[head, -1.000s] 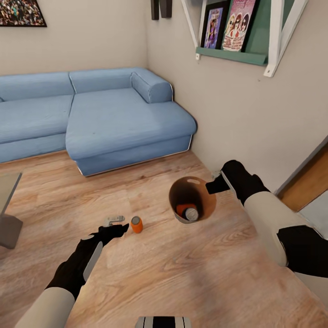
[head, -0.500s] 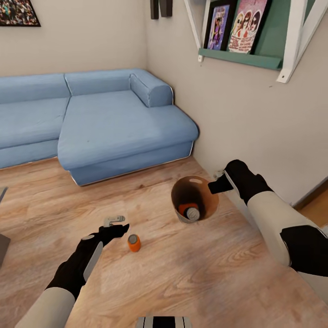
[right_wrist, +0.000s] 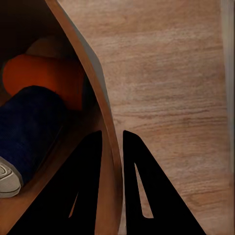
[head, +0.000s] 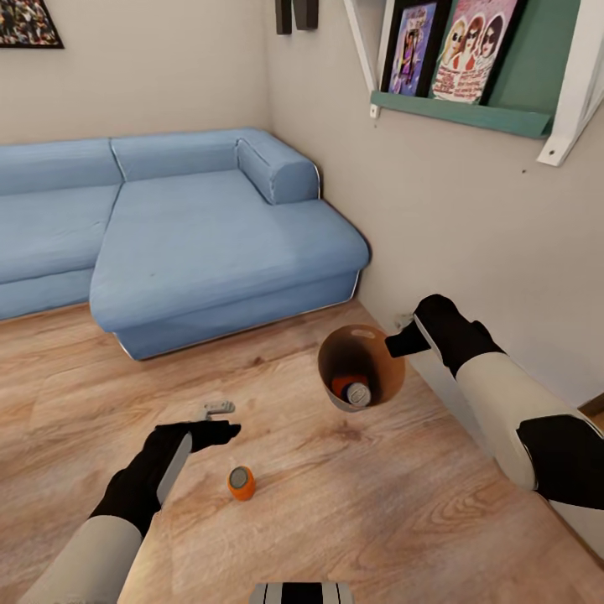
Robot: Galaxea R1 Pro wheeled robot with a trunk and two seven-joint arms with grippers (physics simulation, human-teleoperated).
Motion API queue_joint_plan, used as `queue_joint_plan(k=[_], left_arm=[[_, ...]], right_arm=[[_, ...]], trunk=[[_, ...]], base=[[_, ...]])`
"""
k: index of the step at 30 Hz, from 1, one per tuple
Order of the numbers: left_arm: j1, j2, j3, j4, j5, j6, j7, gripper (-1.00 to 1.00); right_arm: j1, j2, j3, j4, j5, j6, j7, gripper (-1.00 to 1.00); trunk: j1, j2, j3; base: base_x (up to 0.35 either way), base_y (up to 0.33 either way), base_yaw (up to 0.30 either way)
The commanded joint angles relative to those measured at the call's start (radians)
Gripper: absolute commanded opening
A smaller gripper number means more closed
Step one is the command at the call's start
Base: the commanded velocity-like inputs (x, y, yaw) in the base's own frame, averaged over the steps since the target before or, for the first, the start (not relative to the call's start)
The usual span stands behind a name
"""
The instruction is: Put the three can of soda from the living room inside the tash can in the kitchen.
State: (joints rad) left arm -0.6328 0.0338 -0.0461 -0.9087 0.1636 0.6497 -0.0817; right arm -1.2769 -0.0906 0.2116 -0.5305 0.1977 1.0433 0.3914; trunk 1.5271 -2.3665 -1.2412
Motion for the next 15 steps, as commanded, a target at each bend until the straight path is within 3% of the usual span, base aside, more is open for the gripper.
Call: queue_joint_plan(k=[1, 4, 11, 15], left_arm=[[-0.006, 0.000, 0.000, 0.000, 0.001, 0.037, 0.000, 1.00], [-0.017, -0.001, 0.000, 0.000, 0.001, 0.094, 0.005, 1.00], [-0.025, 0.000, 0.000, -0.001, 0.004, 0.135, 0.008, 1.00], [-0.027, 0.000, 0.000, 0.000, 0.004, 0.146, 0.008, 1.00]], right_arm=[[0.000, 0.000, -0.002, 0.000, -0.027, 0.004, 0.004, -1.00], [0.001, 0.000, -0.002, 0.000, -0.027, 0.004, 0.004, -1.00], [0.001, -0.001, -0.004, 0.000, -0.027, 0.004, 0.003, -1.00], [0.001, -0.001, -0.006, 0.001, -0.027, 0.004, 0.003, -1.00]], trunk=[[0.000, 0.000, 0.000], [0.000, 0.000, 0.000], [0.000, 0.000, 0.000], [0.015, -0.028, -0.015]], base=[[0.068, 0.000, 0.000], [0.037, 0.000, 0.000], [0.008, 0.000, 0.000], [0.000, 0.000, 0.000]])
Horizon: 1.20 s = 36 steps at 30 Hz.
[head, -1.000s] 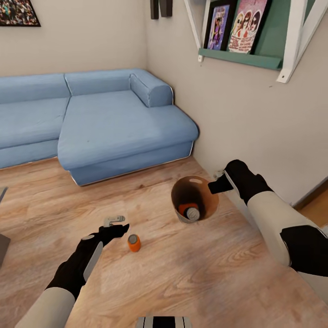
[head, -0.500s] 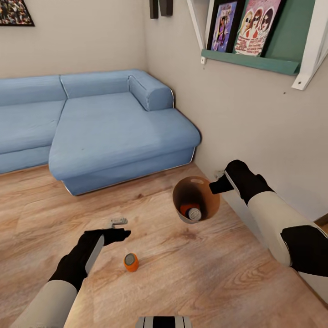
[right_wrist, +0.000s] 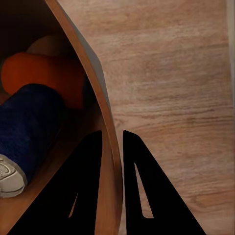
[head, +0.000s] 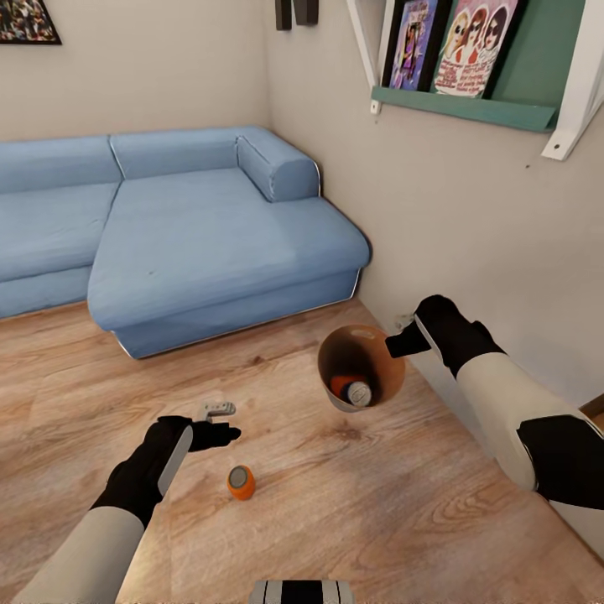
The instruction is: Put the three can of soda from the living room inside the tash can in the kitchen.
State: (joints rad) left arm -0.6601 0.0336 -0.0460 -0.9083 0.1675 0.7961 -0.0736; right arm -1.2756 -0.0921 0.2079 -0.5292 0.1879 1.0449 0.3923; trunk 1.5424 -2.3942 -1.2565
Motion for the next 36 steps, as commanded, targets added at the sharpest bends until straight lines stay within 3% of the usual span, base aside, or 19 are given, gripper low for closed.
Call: queue_joint_plan(k=[1, 9, 13, 14, 19, 28, 33, 36], left_arm=[[-0.001, 0.000, 0.000, 0.001, 0.000, 0.001, 0.000, 1.00], [-0.015, -0.001, 0.000, 0.015, 0.000, 0.003, -0.002, 1.00], [-0.016, -0.001, 0.000, 0.015, -0.001, 0.003, -0.002, 1.00], [-0.016, -0.001, 0.000, 0.015, -0.001, 0.003, -0.002, 1.00], [-0.016, -0.001, 0.000, 0.015, -0.002, 0.003, -0.001, 1.00], [-0.020, -0.004, 0.000, 0.031, -0.003, 0.003, -0.002, 1.00], [-0.047, -0.017, -0.006, 0.113, -0.004, -0.020, 0.000, 1.00], [-0.055, -0.024, -0.036, 0.187, -0.004, -0.100, 0.000, 1.00]], right_arm=[[-0.001, 0.000, -0.002, 0.000, -0.018, 0.002, 0.003, -1.00], [-0.005, 0.002, -0.004, 0.001, -0.018, 0.002, 0.003, -1.00], [-0.040, 0.004, -0.004, 0.057, -0.018, 0.002, 0.003, -1.00], [-0.071, 0.007, -0.004, 0.107, -0.018, 0.002, 0.003, -1.00], [-0.109, 0.014, -0.003, 0.160, -0.018, 0.002, 0.002, -1.00], [-0.123, 0.015, -0.002, 0.181, -0.017, 0.002, 0.002, -1.00], [-0.122, 0.017, 0.000, 0.182, -0.017, 0.002, 0.002, -1.00], [-0.122, 0.017, 0.002, 0.182, -0.016, 0.002, 0.002, -1.00]], trunk=[[0.004, -0.007, -0.004], [0.034, -0.063, -0.041], [0.050, -0.091, -0.060], [0.050, -0.091, -0.061], [0.058, -0.106, -0.082], [0.063, -0.108, -0.129], [0.065, -0.109, -0.154], [0.066, -0.110, -0.169]], base=[[0.000, 0.000, 0.000], [0.000, 0.000, 0.000], [0.000, 0.000, 0.000], [0.000, 0.000, 0.000], [0.000, 0.000, 0.000], [0.000, 0.000, 0.000], [0.000, 0.000, 0.000], [0.000, 0.000, 0.000]])
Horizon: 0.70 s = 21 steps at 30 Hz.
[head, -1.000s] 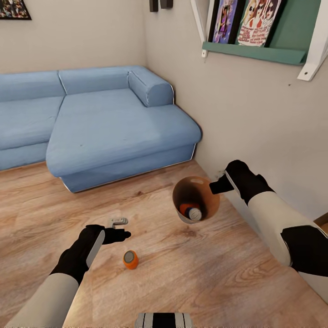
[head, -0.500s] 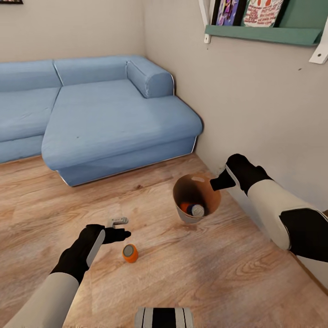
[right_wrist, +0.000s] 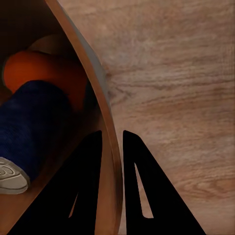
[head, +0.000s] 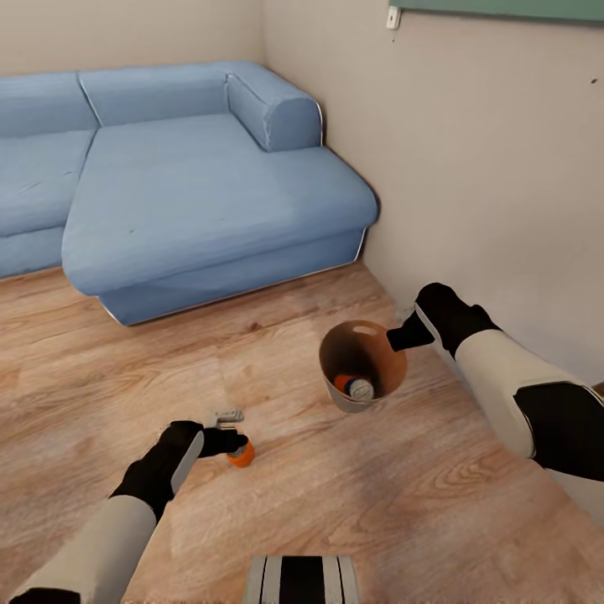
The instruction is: Put the three can of soda from the living room inside the tash can in the kitchen.
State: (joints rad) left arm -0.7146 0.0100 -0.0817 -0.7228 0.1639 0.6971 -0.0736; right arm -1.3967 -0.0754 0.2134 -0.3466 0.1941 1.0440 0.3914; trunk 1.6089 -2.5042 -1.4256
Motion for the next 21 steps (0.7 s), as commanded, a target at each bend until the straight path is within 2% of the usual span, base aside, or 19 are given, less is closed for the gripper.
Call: queue_joint_plan(k=[1, 4, 8, 12, 21], left_arm=[[-0.001, -0.001, -0.009, 0.015, 0.000, -0.017, 0.000, 1.00], [-0.031, -0.015, -0.054, 0.097, -0.001, -0.059, 0.002, 1.00], [-0.065, -0.025, -0.077, 0.179, 0.001, -0.090, 0.003, 1.00], [-0.072, -0.026, -0.082, 0.194, 0.002, -0.119, 0.008, 1.00], [-0.074, -0.024, -0.078, 0.189, 0.005, -0.129, 0.015, 1.00]], right_arm=[[-0.001, 0.000, -0.004, 0.000, -0.023, 0.003, 0.003, -1.00], [-0.001, -0.001, -0.003, 0.000, -0.023, 0.003, 0.003, -1.00], [-0.001, -0.002, -0.003, -0.001, -0.023, 0.003, 0.003, -1.00], [-0.001, -0.002, -0.001, -0.001, -0.023, 0.003, 0.003, -1.00], [-0.001, -0.001, 0.000, -0.001, -0.023, 0.003, 0.003, -1.00]], trunk=[[0.000, 0.000, -0.005], [0.001, -0.001, -0.019], [0.003, -0.002, -0.038], [0.004, -0.002, -0.045], [0.004, -0.002, -0.049]], base=[[0.000, 0.000, 0.000], [0.000, 0.000, 0.000], [0.000, 0.000, 0.000], [0.000, 0.000, 0.000], [0.000, 0.000, 0.000]])
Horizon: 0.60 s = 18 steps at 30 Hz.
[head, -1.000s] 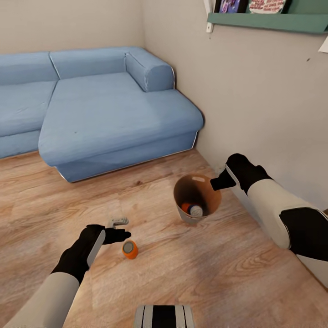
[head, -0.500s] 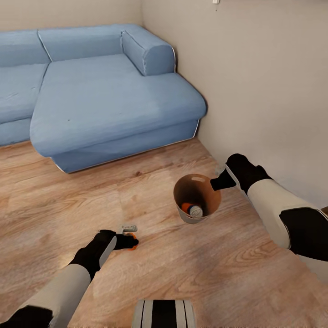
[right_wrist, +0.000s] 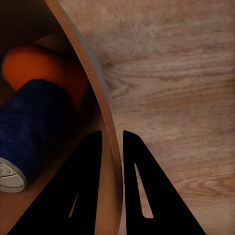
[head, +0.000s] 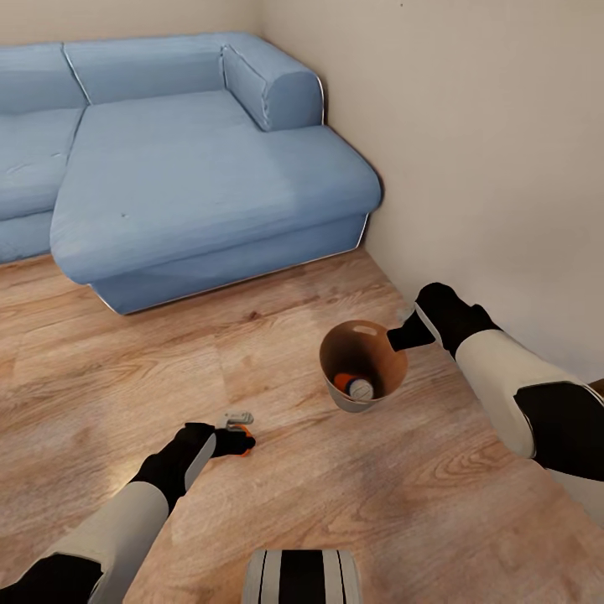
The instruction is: Put the three can of soda from the living room inside the tash can in the kitchen.
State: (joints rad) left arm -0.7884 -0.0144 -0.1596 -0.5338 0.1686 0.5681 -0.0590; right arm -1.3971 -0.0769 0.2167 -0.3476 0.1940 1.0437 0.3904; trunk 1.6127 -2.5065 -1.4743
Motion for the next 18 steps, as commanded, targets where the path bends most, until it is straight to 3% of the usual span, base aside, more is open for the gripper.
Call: queue_joint_plan(k=[1, 18], left_arm=[[0.000, 0.000, 0.001, 0.000, 0.000, 0.000, 0.000, 1.00], [0.000, -0.001, -0.001, -0.001, 0.000, -0.001, 0.001, 1.00]], right_arm=[[0.000, 0.000, -0.003, 0.000, -0.023, 0.004, 0.004, -1.00], [-0.002, -0.015, -0.008, -0.002, -0.023, 0.004, 0.005, -1.00]], trunk=[[0.000, 0.000, 0.000], [0.000, 0.000, 0.000]], base=[[0.000, 0.000, 0.000], [0.000, 0.000, 0.000]])
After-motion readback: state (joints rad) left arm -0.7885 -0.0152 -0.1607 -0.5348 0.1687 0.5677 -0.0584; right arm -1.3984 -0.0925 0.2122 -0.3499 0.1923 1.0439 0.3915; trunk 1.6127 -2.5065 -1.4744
